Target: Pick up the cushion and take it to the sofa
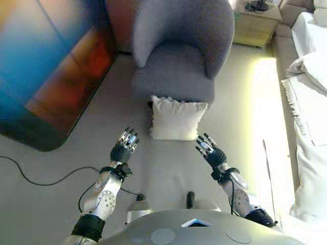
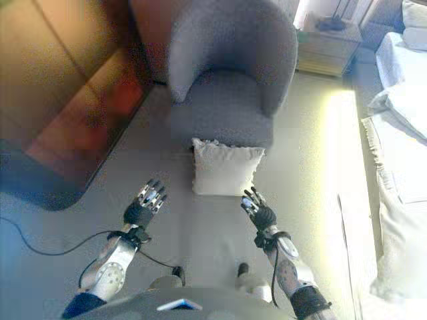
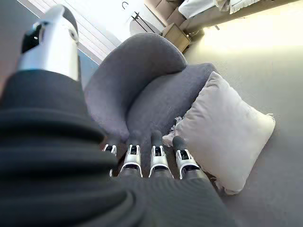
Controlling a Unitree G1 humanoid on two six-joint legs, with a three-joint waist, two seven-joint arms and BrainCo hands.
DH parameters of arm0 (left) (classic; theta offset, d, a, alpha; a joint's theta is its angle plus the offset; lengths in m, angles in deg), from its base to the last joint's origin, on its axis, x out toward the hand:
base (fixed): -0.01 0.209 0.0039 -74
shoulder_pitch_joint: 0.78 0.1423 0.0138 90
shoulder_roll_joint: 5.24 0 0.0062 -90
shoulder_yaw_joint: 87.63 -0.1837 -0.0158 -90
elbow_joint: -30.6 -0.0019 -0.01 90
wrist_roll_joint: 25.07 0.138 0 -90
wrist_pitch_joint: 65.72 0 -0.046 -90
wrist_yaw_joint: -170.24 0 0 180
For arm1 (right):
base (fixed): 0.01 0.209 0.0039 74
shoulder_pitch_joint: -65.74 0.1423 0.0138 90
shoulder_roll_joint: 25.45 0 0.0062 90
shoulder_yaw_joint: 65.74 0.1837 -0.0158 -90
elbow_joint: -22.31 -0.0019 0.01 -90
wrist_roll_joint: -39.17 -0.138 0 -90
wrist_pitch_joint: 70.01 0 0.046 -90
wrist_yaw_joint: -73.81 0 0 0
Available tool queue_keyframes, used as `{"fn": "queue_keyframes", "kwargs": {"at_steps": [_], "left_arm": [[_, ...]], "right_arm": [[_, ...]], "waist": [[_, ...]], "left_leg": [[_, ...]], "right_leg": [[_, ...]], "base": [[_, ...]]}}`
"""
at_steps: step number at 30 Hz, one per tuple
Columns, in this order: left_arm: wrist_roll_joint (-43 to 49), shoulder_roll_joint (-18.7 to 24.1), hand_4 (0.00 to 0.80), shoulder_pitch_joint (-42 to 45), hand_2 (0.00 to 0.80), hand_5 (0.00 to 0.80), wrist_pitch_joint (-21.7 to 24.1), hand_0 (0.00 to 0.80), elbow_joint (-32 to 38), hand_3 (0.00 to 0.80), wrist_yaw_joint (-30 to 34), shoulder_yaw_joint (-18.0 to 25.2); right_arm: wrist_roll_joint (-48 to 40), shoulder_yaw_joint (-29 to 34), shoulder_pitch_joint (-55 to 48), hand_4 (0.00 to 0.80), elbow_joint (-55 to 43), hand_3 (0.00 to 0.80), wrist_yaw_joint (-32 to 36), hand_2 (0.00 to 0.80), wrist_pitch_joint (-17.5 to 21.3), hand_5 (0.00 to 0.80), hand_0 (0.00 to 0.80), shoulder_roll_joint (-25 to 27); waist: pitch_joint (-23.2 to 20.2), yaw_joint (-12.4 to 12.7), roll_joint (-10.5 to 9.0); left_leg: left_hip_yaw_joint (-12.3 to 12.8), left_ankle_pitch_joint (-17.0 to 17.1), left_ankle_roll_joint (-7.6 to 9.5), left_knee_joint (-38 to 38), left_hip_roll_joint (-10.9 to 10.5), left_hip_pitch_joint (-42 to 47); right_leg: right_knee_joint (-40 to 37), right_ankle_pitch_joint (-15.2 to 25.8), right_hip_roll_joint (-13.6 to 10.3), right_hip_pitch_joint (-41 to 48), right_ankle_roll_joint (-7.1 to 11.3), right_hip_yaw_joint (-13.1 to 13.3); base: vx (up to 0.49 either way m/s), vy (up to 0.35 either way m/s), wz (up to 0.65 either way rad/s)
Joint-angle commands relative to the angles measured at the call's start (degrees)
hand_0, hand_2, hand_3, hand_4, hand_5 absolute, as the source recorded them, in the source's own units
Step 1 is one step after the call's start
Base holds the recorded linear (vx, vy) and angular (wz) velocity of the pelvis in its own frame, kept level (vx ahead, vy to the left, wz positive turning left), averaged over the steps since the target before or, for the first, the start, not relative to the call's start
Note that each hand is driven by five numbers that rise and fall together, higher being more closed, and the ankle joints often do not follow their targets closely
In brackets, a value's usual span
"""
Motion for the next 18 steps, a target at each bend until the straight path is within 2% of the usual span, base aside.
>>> {"fn": "queue_keyframes", "kwargs": {"at_steps": [1, 7, 18], "left_arm": [[2.2, 1.5, 0.000, -1.4, 0.000, 0.000, 2.0, 0.000, 2.7, 0.000, 0.5, -0.1], [1.2, 1.3, 0.000, -1.4, 0.000, 0.000, 2.4, 0.000, 2.8, 0.000, 1.2, 0.8], [1.3, 1.2, 0.000, -1.4, 0.000, 0.000, 3.0, 0.000, 3.1, 0.000, 1.9, 0.0]], "right_arm": [[-1.7, -0.7, 0.9, 0.000, -4.0, 0.000, 0.5, 0.000, 3.1, 0.000, 0.000, -1.0], [-2.1, -0.5, 1.5, 0.000, -3.8, 0.000, 0.4, 0.000, 2.8, 0.000, 0.000, -0.9], [-1.9, -0.7, 1.2, 0.000, -3.8, 0.000, 0.5, 0.000, 3.2, 0.000, 0.000, -0.9]], "waist": [[0.8, -0.5, -0.99], [0.8, -0.2, -1.01], [0.9, -0.3, -0.86]], "left_leg": [[0.3, -1.6, 3.45, 0.4, -2.5, -2.4], [0.1, -1.6, 3.36, 0.3, -2.5, -2.3], [0.0, -1.6, 3.34, 0.4, -2.5, -2.4]], "right_leg": [[1.1, 0.2, -1.3, -0.9, 2.74, -2.5], [1.0, 0.2, -1.3, -0.7, 2.69, -2.6], [1.2, 0.2, -1.3, -0.8, 2.68, -2.7]], "base": [[0.000, 0.000, 0.00], [0.000, 0.000, 0.00], [0.000, 0.000, 0.00]]}}
